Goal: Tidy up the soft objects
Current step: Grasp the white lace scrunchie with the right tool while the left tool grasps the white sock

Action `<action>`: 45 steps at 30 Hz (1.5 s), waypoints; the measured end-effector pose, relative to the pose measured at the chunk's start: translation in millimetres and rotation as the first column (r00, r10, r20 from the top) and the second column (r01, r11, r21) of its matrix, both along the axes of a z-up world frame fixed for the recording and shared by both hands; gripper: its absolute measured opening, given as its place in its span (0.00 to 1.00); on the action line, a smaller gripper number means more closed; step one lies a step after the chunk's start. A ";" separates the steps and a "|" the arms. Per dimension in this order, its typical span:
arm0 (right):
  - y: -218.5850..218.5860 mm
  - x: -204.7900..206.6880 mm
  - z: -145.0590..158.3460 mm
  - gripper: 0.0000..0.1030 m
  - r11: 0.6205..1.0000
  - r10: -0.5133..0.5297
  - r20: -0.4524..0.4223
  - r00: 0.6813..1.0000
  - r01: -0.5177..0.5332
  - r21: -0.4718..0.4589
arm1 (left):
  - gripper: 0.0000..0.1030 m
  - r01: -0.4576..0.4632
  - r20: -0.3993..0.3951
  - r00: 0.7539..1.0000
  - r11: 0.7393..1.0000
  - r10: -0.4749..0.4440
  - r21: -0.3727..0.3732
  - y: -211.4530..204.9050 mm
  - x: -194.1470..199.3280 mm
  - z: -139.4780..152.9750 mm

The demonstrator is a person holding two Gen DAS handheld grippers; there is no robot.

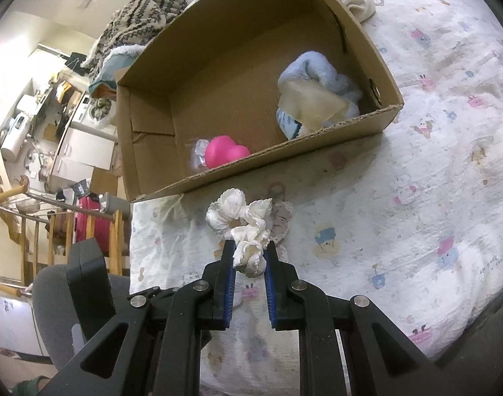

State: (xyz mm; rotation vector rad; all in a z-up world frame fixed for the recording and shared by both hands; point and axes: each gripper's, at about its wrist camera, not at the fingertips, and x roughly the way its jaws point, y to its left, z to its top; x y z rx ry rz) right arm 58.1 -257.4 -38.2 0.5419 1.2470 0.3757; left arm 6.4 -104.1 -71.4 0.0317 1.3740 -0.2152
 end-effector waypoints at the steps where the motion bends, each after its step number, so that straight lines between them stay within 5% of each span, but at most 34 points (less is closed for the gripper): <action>1: -0.1 -0.2 0.1 0.17 1.000 0.000 0.001 1.000 0.000 -0.003 | 0.16 -0.005 0.003 1.000 1.000 0.005 0.003 2.2 2.1 -0.2; 21: 1.9 -1.6 4.9 0.17 0.999 0.006 0.032 0.999 -0.005 -0.046 | 0.16 -0.129 0.079 0.989 0.992 0.128 0.009 60.4 5.2 32.5; 45: -5.6 -13.5 24.1 0.17 0.998 -0.007 0.118 0.993 0.015 -0.066 | 0.16 -0.261 0.267 0.931 0.965 0.247 0.018 80.1 4.3 71.9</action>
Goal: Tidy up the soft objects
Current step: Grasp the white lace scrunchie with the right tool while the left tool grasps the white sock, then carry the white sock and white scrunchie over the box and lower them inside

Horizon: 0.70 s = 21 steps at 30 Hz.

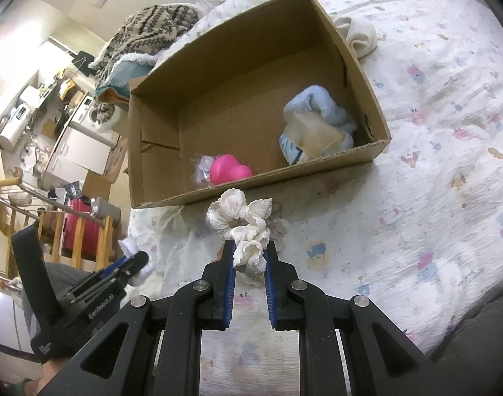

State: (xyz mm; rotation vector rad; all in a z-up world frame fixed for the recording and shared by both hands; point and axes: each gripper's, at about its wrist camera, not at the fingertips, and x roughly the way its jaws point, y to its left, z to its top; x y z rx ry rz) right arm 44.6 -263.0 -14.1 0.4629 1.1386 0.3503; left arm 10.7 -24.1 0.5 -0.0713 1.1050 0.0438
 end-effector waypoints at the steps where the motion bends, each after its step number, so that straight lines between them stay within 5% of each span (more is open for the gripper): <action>1: -0.8 -0.7 2.1 0.17 1.000 -0.003 0.009 1.000 0.003 0.002 | 0.16 -0.008 0.016 1.000 1.000 0.008 -0.001 1.9 -0.5 4.1; 21: -20.2 19.2 61.9 0.17 0.999 -0.041 0.176 0.984 0.040 0.007 | 0.16 -0.024 0.194 0.981 0.999 0.030 -0.034 17.8 33.1 80.0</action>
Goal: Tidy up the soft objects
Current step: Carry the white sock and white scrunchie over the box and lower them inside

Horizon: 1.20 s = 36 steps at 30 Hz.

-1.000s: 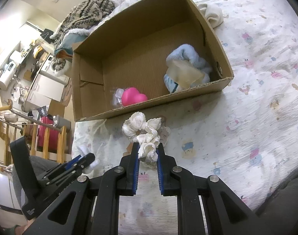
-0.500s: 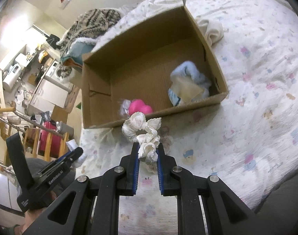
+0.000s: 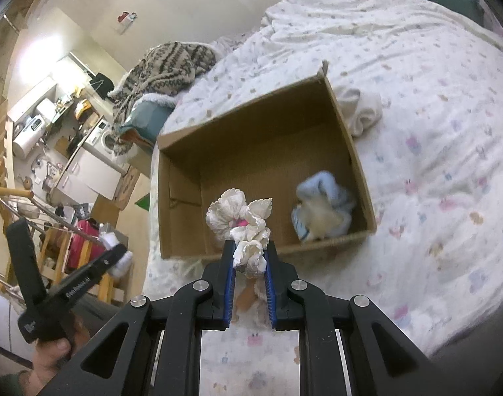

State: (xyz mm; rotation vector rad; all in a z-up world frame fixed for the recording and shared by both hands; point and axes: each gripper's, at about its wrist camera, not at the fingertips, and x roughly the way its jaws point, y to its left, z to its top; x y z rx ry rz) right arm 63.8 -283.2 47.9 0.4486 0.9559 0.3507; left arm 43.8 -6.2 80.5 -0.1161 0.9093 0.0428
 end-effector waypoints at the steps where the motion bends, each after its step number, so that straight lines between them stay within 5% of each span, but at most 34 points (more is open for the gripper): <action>1: -0.5 3.0 2.4 0.17 1.000 0.002 0.008 1.000 -0.002 -0.003 | 0.16 0.003 0.005 1.000 1.000 -0.003 0.000 0.1 2.9 2.6; 17: -5.2 48.7 -10.6 0.17 1.000 0.009 0.055 0.998 -0.009 0.010 | 0.16 0.100 0.071 0.992 0.995 -0.101 0.018 -20.7 46.5 -4.6; 36: 16.7 65.8 -56.7 0.17 0.997 0.080 -0.079 0.994 -0.080 0.011 | 0.17 0.163 -0.047 0.985 0.984 -0.167 -0.076 -34.5 72.5 -64.6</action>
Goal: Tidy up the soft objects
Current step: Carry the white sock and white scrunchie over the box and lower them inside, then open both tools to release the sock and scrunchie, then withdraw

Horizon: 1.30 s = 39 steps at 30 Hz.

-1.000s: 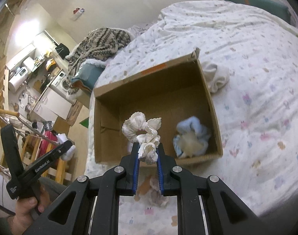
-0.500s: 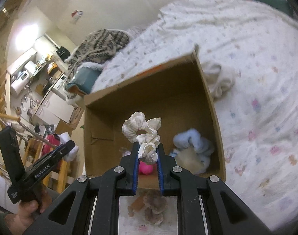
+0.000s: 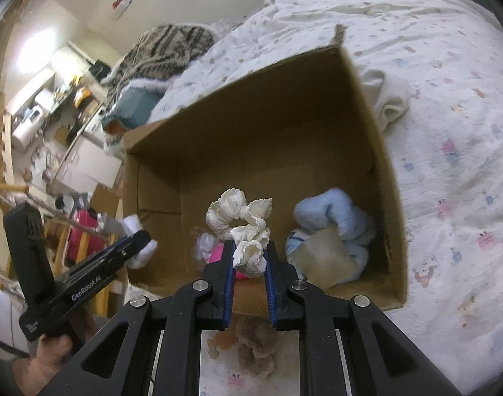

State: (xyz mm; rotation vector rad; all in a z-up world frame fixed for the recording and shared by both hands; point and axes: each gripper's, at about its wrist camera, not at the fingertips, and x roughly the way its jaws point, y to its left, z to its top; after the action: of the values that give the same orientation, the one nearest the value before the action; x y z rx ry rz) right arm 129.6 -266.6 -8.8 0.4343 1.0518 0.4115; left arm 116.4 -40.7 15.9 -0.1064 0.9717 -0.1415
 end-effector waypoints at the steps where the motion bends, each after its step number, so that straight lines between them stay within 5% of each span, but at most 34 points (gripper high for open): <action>1: 1.9 0.7 -2.3 0.17 1.000 0.008 -0.007 1.000 -0.008 -0.003 | 0.17 0.005 0.001 1.000 1.000 -0.005 0.006 -2.4 0.1 -0.7; 16: 17.2 4.3 -9.3 0.18 0.996 0.056 -0.029 0.998 -0.058 -0.069 | 0.18 0.028 -0.018 0.999 0.999 -0.027 0.032 -13.5 0.7 -5.7; 29: 16.1 5.7 -6.2 0.18 0.994 0.039 0.004 0.999 -0.038 -0.098 | 0.28 0.014 -0.035 0.999 0.999 -0.013 0.036 -12.6 1.6 -2.4; 39: 7.8 2.8 -6.0 0.29 0.997 0.024 0.010 1.000 -0.023 -0.076 | 0.55 -0.014 0.000 1.000 0.997 0.014 0.080 -9.6 -0.7 1.2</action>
State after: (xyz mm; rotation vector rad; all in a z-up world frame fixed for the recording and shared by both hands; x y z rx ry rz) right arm 132.4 -258.7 -14.8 0.3517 1.0593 0.3928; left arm 115.6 -50.4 17.0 -0.0393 0.9762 -0.0895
